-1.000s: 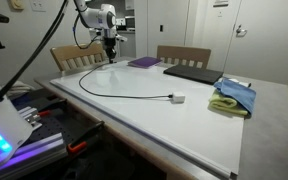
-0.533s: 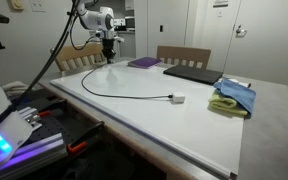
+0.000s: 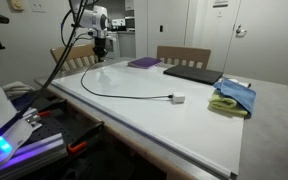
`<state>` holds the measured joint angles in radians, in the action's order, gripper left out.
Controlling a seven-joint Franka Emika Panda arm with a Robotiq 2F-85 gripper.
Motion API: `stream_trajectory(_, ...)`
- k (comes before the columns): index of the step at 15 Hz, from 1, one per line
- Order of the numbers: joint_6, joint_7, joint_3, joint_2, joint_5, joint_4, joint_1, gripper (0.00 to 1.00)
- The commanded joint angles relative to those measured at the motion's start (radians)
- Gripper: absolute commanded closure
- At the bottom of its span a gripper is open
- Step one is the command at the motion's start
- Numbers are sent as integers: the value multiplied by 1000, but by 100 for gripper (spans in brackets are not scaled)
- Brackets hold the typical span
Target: Put the charger straight across the board
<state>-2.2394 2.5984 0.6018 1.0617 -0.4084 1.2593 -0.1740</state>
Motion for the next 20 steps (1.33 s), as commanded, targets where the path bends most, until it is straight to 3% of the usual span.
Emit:
stream_trajectory(1,6,2,120,26,-108,33,90,71)
stream_trajectory(2,1,22,92,12,-78,29,80,70)
stream_trajectory(6,-9,-20,60,-19,-84,38,95,43)
stream_trajectory(12,18,-287,-39,-162,-135,104,93,2)
stream_trajectory(17,32,-469,-78,-280,-166,191,94,0)
stream_trajectory(18,11,-448,-184,-327,-67,206,23,0)
stream_trajectory(20,15,-452,-225,-361,-34,233,-6,0)
